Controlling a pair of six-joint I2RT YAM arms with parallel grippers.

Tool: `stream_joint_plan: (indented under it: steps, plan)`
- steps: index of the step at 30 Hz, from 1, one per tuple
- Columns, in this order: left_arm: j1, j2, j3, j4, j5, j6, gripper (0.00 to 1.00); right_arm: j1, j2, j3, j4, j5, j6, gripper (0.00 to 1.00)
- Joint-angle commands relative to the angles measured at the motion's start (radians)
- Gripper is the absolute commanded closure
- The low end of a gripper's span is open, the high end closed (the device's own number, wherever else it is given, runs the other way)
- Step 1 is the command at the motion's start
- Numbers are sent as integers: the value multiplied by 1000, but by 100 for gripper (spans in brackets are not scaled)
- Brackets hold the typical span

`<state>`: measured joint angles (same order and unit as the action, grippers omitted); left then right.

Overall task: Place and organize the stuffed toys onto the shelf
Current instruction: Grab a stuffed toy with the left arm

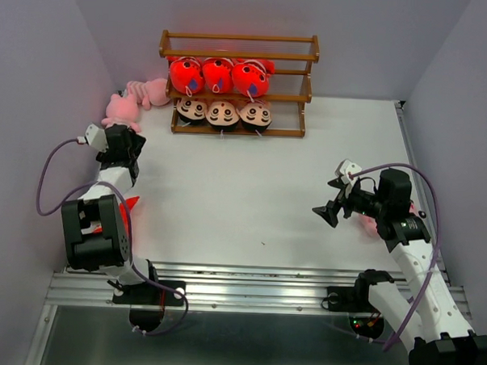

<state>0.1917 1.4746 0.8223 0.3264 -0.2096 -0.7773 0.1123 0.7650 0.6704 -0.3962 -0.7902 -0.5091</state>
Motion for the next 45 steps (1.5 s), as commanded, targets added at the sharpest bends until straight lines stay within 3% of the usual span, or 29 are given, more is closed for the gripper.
stream_joint_plan:
  steps: [1,4,7,13,18,22,27,33,35,38,41,43,45]
  plan:
    - [-11,1,140,-267,-160,-109,21,-5,-9,11,11,-9,-8,0]
    - [-43,21,266,-610,-307,-145,17,-5,-1,9,13,-1,-6,0]
    - [-54,23,319,-822,-356,-143,12,-5,8,9,17,-4,-2,0]
    - [-57,16,281,-993,-327,-108,6,-5,19,11,17,-4,-2,0]
    - [-64,65,248,-1171,-356,-206,4,-5,11,9,17,0,-3,0]
    - [-84,64,245,-1236,-410,-247,4,-5,8,8,17,-3,-2,0]
    - [-90,49,150,-1144,-373,-229,4,-5,2,8,17,3,-3,0]
    - [-45,219,94,-1038,-310,-208,6,-5,-6,5,19,11,-8,0]
    - [-26,265,75,-991,-268,-171,11,-5,-6,5,19,12,-6,0]
    - [-26,294,60,-969,-244,-166,64,-5,-7,3,22,17,-6,0]
    - [-24,285,40,-929,-212,-123,71,-5,-6,3,23,16,-6,0]
    - [-24,254,21,-886,-159,-80,82,-5,-3,3,23,14,-6,0]
    - [-24,216,9,-862,-120,-60,87,-5,-1,3,23,16,-6,0]
